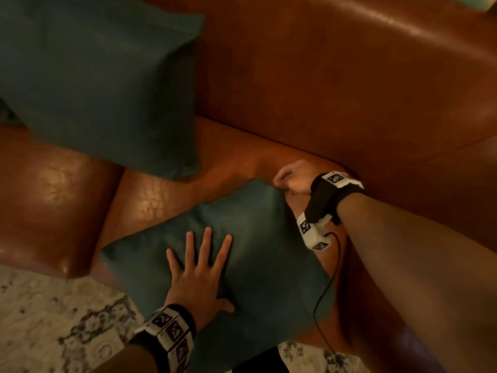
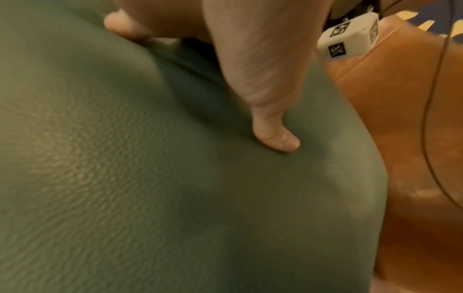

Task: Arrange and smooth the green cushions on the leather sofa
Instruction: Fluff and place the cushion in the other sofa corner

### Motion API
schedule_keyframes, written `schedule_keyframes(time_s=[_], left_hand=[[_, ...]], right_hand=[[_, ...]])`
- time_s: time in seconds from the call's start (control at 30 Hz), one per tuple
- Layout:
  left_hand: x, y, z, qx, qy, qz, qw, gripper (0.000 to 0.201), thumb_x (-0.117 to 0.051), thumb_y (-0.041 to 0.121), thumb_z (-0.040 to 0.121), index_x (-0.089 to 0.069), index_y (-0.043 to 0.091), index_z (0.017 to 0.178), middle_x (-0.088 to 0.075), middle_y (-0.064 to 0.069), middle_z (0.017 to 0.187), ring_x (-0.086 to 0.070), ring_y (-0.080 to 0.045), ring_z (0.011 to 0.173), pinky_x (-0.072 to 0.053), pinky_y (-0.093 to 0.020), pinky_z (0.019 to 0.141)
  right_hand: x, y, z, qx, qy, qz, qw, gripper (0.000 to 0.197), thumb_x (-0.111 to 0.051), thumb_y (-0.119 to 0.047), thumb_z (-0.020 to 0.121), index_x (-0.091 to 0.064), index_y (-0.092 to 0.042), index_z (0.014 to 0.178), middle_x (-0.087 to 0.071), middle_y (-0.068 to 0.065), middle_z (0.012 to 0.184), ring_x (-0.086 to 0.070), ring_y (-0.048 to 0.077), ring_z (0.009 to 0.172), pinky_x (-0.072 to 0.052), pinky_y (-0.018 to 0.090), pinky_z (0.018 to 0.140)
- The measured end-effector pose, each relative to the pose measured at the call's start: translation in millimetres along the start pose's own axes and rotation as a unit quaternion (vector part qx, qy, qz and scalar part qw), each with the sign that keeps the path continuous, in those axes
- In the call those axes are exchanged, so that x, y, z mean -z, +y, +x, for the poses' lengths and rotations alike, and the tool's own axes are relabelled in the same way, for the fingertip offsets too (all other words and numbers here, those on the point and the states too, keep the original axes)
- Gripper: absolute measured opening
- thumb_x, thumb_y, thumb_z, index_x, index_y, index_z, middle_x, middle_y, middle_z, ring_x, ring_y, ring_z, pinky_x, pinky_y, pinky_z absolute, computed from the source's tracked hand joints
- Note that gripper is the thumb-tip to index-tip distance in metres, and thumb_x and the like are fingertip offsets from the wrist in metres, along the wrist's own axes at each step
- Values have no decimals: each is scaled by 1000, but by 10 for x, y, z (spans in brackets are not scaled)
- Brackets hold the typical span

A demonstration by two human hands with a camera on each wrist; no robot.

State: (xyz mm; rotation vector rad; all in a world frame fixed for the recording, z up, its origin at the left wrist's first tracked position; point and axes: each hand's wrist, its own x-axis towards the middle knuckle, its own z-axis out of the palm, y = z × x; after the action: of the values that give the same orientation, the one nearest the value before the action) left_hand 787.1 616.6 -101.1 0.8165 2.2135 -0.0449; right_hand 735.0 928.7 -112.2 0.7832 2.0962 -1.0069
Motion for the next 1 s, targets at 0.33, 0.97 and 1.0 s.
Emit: schedule_keyframes(time_s=[0.33, 0.97, 1.0], left_hand=[[-55, 42, 52, 23, -29, 64, 997, 156, -68, 84, 19, -12, 27, 152, -24, -14, 154, -17, -45, 139, -30, -76, 92], [79, 87, 183, 24, -49, 51, 997, 142, -65, 81, 47, 33, 38, 140, 28, -5, 154, 25, -38, 139, -3, -77, 102], [60, 55, 169, 28, -73, 58, 995, 148, -65, 85, 35, 15, 35, 149, 6, -9, 159, 9, -40, 142, -17, -79, 98]], right_hand=[[-10, -221, 38, -7, -205, -77, 976, 42, -51, -12, 95, -49, -15, 137, -51, 5, 139, -51, 26, 122, -44, 42, 103], [103, -418, -13, 201, 76, -301, 929, 28, -59, -19, 83, -60, -37, 104, -61, -3, 104, -59, 23, 96, -48, 35, 82], [75, -358, -79, 209, 104, -262, 936, 28, -59, -21, 84, -60, -37, 106, -61, -5, 101, -60, 21, 95, -49, 35, 83]])
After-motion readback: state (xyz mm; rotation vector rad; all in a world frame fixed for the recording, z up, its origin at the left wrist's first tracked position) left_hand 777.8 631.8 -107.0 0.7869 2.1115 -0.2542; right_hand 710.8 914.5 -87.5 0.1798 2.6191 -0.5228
